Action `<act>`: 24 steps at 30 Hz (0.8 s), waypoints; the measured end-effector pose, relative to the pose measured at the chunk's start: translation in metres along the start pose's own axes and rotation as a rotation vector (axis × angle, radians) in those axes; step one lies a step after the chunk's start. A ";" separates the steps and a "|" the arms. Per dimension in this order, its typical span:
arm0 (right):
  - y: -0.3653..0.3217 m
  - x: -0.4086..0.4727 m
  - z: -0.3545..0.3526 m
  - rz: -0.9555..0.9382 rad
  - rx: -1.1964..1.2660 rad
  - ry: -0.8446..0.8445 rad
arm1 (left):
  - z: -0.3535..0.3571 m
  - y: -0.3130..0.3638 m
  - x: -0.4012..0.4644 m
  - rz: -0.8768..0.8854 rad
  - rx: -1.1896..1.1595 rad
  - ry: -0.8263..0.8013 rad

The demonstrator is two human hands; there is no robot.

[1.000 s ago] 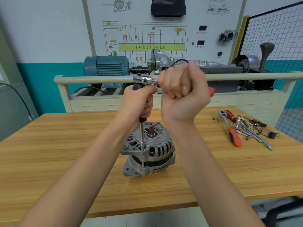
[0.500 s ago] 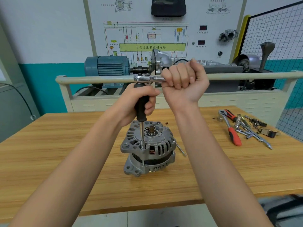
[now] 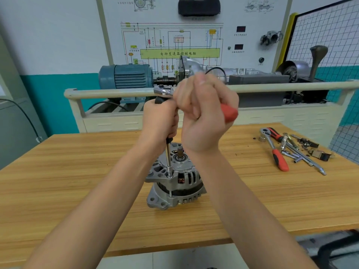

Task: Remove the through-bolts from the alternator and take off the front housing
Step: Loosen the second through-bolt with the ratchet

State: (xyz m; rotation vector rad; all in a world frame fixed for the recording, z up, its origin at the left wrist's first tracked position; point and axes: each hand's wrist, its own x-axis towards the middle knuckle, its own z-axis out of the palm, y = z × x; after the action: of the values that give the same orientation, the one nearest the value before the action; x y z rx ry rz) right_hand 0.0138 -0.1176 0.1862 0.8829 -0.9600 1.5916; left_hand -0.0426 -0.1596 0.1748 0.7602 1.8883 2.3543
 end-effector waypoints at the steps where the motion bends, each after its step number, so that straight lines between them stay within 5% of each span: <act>1: 0.001 -0.002 0.001 -0.008 -0.036 -0.002 | 0.000 0.000 0.000 0.011 0.009 0.020; 7: -0.002 0.019 -0.024 0.251 0.390 0.020 | -0.019 0.001 0.005 -0.004 -0.084 -0.375; 13: 0.013 0.038 -0.049 0.589 0.805 0.337 | -0.021 0.004 0.011 -0.119 -0.161 -0.687; 18: 0.010 0.034 -0.046 0.537 0.751 0.353 | -0.017 0.002 0.010 -0.138 -0.145 -0.538; 24: -0.004 0.013 -0.020 0.198 0.269 0.049 | -0.001 0.000 0.001 -0.028 -0.083 -0.105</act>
State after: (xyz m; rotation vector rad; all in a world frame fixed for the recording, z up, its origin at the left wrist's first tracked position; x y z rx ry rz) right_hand 0.0134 -0.0943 0.1902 0.9490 -0.8306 1.9359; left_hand -0.0440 -0.1601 0.1752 0.8259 1.7381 2.3107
